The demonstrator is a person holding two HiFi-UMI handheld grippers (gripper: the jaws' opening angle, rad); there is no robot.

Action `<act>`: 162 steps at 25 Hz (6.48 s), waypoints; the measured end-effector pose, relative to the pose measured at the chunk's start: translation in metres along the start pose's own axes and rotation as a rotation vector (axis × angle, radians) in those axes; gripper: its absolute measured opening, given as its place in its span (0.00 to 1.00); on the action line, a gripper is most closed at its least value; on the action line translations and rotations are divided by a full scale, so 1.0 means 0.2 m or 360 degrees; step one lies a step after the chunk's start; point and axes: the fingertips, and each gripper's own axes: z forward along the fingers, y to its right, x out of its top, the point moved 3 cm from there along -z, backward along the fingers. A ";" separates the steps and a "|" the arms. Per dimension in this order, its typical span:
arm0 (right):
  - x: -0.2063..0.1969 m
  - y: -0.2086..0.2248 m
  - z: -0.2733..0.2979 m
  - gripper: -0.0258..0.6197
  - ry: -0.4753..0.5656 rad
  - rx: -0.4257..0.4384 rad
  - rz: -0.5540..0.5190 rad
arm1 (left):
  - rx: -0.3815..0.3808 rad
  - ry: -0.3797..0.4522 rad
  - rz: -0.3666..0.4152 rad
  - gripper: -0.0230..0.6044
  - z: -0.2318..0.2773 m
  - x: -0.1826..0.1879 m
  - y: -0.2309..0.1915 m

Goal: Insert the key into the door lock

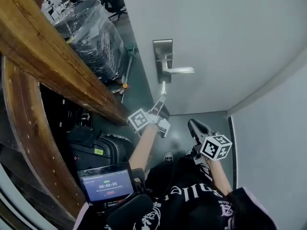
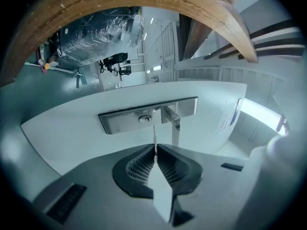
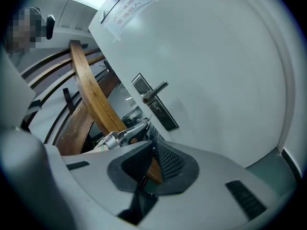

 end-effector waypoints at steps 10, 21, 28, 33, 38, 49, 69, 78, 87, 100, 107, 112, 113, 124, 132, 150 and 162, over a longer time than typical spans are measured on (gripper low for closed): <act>0.00 -0.01 0.09 0.10 -0.0001 0.0028 -0.0043 | 0.0031 -0.0039 0.0136 0.08 0.12 0.08 -0.09; -0.04 0.00 0.10 0.10 0.0021 0.0013 -0.0066 | 0.0010 -0.0009 0.0084 0.08 0.17 0.11 -0.15; -0.10 0.01 0.07 0.10 -0.0006 -0.0018 -0.0055 | 0.0002 -0.0008 0.0059 0.08 0.20 0.13 -0.16; -0.12 0.01 0.05 0.10 -0.0019 -0.0028 -0.0064 | 0.0012 -0.0006 0.0042 0.08 0.22 0.14 -0.15; -0.12 0.01 0.04 0.10 -0.0016 -0.0028 -0.0069 | 0.0012 0.0119 -0.0109 0.08 0.23 0.13 -0.14; -0.12 0.03 0.04 0.10 -0.0018 -0.0021 -0.0068 | 0.0109 0.0116 -0.0166 0.08 0.28 0.15 -0.15; 0.08 0.00 0.33 0.10 -0.0044 0.0107 -0.0268 | 0.0025 0.0062 -0.0290 0.08 0.34 0.18 -0.18; 0.22 0.03 0.51 0.10 -0.0017 0.0131 -0.0278 | 0.0049 -0.0147 -0.0248 0.08 0.40 0.19 -0.23; 0.23 0.05 0.62 0.10 -0.0058 0.0145 -0.0300 | 0.0060 -0.0039 -0.0288 0.08 0.43 0.26 -0.23; 0.22 0.12 0.67 0.10 -0.0071 0.0107 -0.0284 | 0.0043 -0.0026 -0.0193 0.08 0.52 0.35 -0.30; 0.21 0.11 0.68 0.10 -0.0077 0.0100 -0.0264 | 0.0054 -0.0136 0.0051 0.09 0.49 0.32 -0.27; 0.14 0.11 0.66 0.10 -0.0060 0.0090 -0.0250 | 0.0074 -0.0139 0.0109 0.08 0.38 0.27 -0.27; 0.14 0.10 0.65 0.10 -0.0058 0.0089 -0.0246 | 0.0084 -0.0149 0.0134 0.09 0.36 0.27 -0.25; 0.10 0.00 0.47 0.10 -0.0010 0.0086 -0.0192 | 0.0182 -0.0359 0.0551 0.05 0.10 0.01 -0.08; 0.02 -0.07 0.24 0.10 0.0005 0.0119 -0.0165 | 0.0275 -0.0383 0.1032 0.04 -0.06 -0.22 0.17; -0.46 -0.27 -0.79 0.10 -0.0040 0.0289 -0.0198 | 0.0490 -0.0539 0.1837 0.04 -0.82 -1.26 0.59; -0.78 -0.54 -1.02 0.10 -0.0028 0.0294 -0.0129 | 0.0484 -0.0596 0.1833 0.04 -1.36 -1.37 0.67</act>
